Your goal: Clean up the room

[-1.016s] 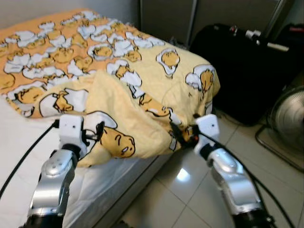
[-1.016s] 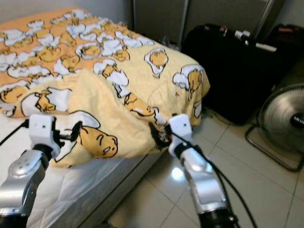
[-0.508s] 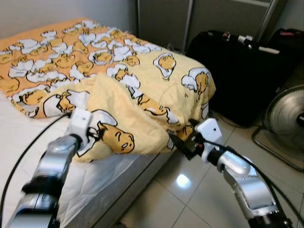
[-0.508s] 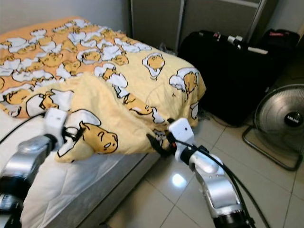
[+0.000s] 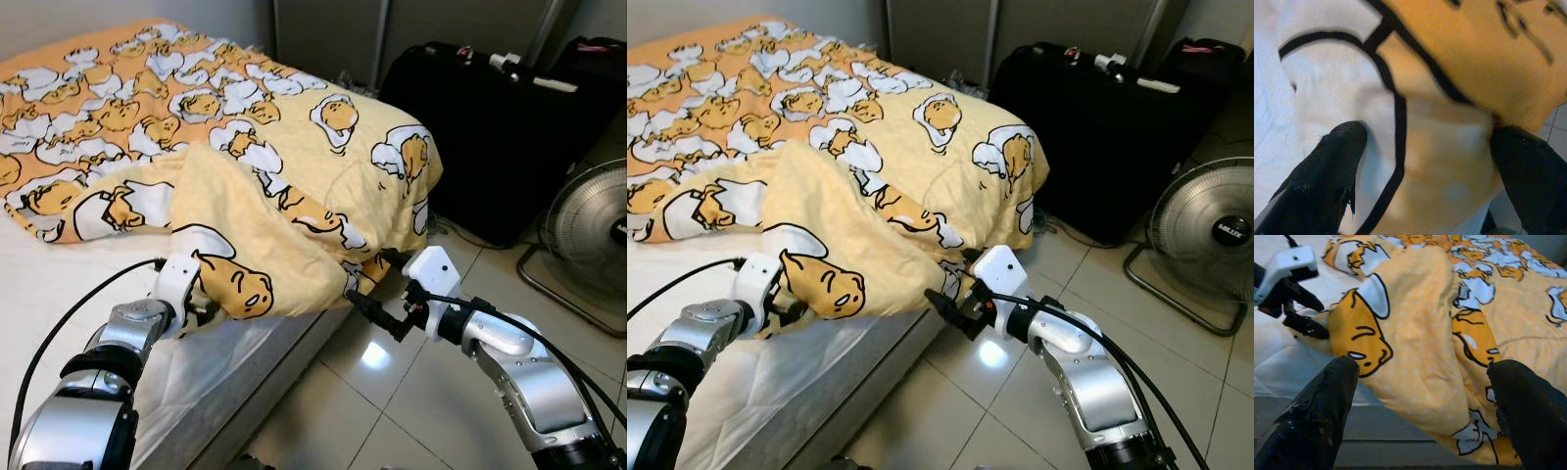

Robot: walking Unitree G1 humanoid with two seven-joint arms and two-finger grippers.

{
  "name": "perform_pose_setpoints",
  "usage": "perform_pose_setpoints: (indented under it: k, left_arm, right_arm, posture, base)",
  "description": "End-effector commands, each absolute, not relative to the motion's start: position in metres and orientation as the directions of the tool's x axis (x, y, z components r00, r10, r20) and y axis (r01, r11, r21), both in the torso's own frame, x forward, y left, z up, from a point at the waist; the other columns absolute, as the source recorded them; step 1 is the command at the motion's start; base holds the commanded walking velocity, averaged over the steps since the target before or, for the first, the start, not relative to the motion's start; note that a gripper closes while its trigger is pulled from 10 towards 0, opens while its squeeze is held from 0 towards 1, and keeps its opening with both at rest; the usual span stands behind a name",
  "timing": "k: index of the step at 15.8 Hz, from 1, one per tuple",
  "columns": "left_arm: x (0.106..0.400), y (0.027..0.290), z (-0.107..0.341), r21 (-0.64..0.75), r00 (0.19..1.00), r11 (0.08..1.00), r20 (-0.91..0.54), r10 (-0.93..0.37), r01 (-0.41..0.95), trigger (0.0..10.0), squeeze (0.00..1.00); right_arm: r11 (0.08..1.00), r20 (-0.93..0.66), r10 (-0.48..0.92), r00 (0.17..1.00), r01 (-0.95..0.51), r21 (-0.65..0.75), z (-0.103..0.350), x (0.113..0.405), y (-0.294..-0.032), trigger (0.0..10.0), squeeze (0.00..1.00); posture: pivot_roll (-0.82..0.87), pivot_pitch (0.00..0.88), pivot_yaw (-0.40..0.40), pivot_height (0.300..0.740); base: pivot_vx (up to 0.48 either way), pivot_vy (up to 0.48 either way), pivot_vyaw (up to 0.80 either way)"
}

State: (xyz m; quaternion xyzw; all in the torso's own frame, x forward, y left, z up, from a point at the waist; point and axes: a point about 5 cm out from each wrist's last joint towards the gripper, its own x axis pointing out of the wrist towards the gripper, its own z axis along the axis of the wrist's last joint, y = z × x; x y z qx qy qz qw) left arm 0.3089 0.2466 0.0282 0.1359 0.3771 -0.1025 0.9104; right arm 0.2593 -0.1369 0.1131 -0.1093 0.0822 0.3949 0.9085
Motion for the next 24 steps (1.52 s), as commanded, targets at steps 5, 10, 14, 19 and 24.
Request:
perform_pose_setpoints:
  k: [5, 10, 14, 19, 24]
  left_arm:
    - [0.3115, 0.2480, 0.0285, 0.222, 0.712, 0.941, -0.702, -0.027, 0.254, 0.0, 0.00]
    - [0.3129, 0.2420, 0.0272, 0.223, 0.725, 0.940, -0.688, -0.036, 0.258, 0.0, 0.00]
    - [0.3117, 0.2410, 0.0252, 0.224, 0.726, 0.941, -0.687, -0.032, 0.253, 0.0, 0.00]
    - [0.3113, 0.2405, 0.0247, 0.221, 0.727, 0.941, -0.686, -0.037, 0.256, 0.0, 0.00]
    - [0.3104, 0.2415, 0.0244, 0.215, 0.724, 0.940, -0.688, -0.048, 0.267, 0.0, 0.00]
  right_arm:
    - [0.617, -0.252, 0.737, 0.627, -0.777, -0.129, 0.1188, 0.2538, -0.1330, 10.0, 0.00]
    - [0.596, -0.272, 0.748, 0.605, -0.793, -0.126, 0.1191, 0.2517, -0.1340, 10.0, 0.00]
    - [0.591, -0.278, 0.750, 0.600, -0.797, -0.126, 0.1200, 0.2515, -0.1343, 10.0, 0.00]
    - [0.588, -0.281, 0.753, 0.595, -0.800, -0.119, 0.1188, 0.2509, -0.1344, 10.0, 0.00]
    - [0.585, -0.282, 0.756, 0.591, -0.803, -0.113, 0.1179, 0.2499, -0.1333, 10.0, 0.00]
  posture:
    - [-0.13, 0.049, 0.030, 0.740]
    - [-0.13, 0.047, 0.023, 0.740]
    - [-0.13, 0.047, 0.019, 0.740]
    - [-0.13, 0.047, 0.020, 0.740]
    - [-0.13, 0.048, 0.022, 0.740]
  base:
    - [0.000, 0.000, 0.00]
    - [0.000, 0.000, 0.00]
    - [0.000, 0.000, 0.00]
    - [0.000, 0.000, 0.00]
    - [0.000, 0.000, 0.00]
